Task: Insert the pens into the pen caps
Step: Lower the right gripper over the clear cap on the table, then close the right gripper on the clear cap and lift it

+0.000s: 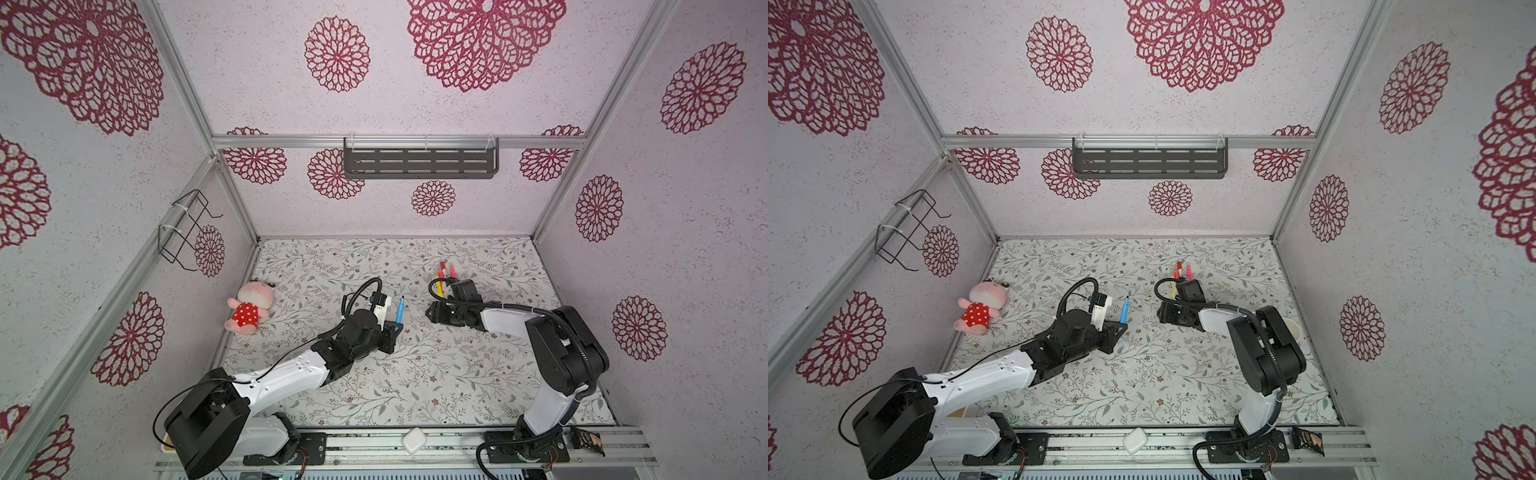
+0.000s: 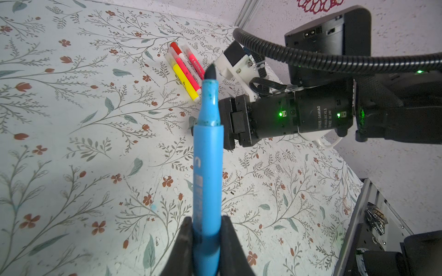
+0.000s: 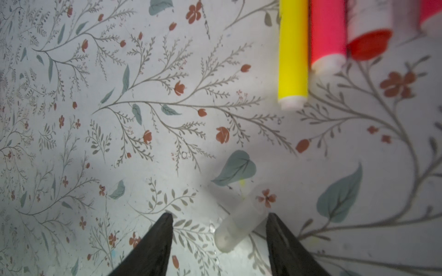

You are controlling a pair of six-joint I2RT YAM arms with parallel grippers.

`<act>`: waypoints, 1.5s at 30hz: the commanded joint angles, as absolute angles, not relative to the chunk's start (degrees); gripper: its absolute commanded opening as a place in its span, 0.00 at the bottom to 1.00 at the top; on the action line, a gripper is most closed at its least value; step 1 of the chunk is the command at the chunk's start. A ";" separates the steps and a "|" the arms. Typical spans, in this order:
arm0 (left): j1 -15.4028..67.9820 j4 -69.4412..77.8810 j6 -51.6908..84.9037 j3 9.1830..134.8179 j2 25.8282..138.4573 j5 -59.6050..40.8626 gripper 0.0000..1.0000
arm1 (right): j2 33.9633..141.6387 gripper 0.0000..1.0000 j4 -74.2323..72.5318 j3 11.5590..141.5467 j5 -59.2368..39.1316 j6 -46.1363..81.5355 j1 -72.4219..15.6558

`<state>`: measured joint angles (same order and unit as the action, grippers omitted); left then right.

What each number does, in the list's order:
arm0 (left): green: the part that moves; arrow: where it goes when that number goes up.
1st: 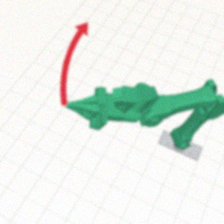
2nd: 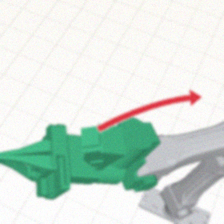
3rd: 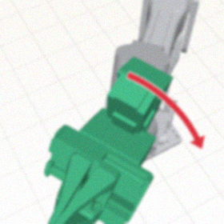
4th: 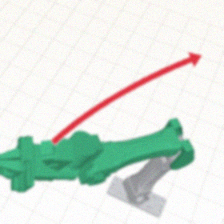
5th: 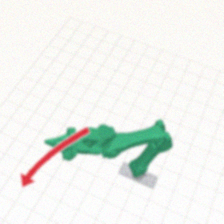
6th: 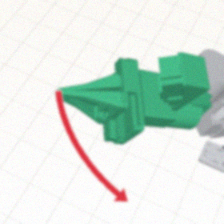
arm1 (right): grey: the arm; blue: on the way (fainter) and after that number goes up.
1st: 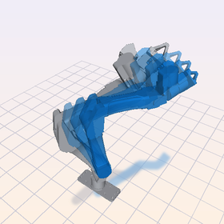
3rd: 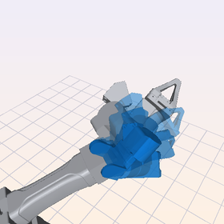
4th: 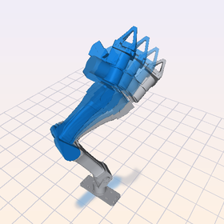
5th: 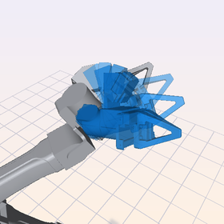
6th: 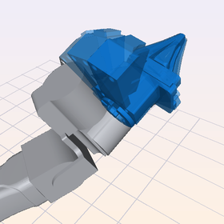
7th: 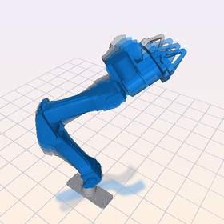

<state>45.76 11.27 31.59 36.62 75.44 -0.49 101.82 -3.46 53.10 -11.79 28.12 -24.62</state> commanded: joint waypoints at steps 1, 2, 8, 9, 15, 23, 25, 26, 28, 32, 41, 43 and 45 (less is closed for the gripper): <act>45.26 11.52 31.71 36.22 74.21 0.29 0.00 | 103.50 0.63 -1.30 54.83 -11.08 28.18 -25.22; 45.26 11.56 31.73 36.13 74.11 0.41 0.00 | 103.83 0.61 -0.79 55.25 -10.76 27.91 -25.30; 45.27 11.39 31.60 35.60 73.17 0.83 0.00 | 104.93 0.53 3.24 57.01 -6.84 26.25 -26.36; 45.24 11.41 31.55 35.51 73.08 0.89 0.00 | 105.23 0.52 4.17 57.48 -5.95 25.83 -26.58; 45.22 11.26 31.46 35.42 72.95 0.93 0.00 | 107.52 0.42 12.17 62.27 2.09 23.17 -28.97; 45.18 11.17 31.71 35.97 73.30 1.07 0.00 | 109.33 0.34 17.17 64.99 7.57 21.56 -31.92; 45.29 10.45 31.64 36.60 73.48 0.88 0.00 | 109.42 0.32 17.97 65.29 8.42 21.36 -32.32; 45.23 10.26 31.64 36.76 73.48 0.76 0.00 | 109.42 0.31 18.30 65.47 8.90 21.29 -32.51; 45.26 10.24 31.95 36.69 73.31 0.77 0.00 | 109.42 0.29 18.88 65.79 9.61 20.99 -32.76; 45.31 10.07 32.27 36.39 72.39 0.73 0.00 | 109.65 0.24 20.17 66.27 10.28 20.45 -32.86; 45.30 6.67 32.34 35.87 67.09 1.96 0.00 | 110.06 0.12 19.91 64.93 10.54 20.20 -32.96; 45.22 5.62 32.50 35.58 65.58 2.33 0.00 | 109.65 0.11 19.26 64.18 10.31 20.08 -33.09; 45.25 5.67 32.69 34.62 64.21 2.81 0.00 | 109.49 0.09 19.00 63.98 10.13 19.97 -33.11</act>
<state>45.74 6.81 32.01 35.70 66.11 1.34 108.29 15.00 65.95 9.47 20.56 -32.82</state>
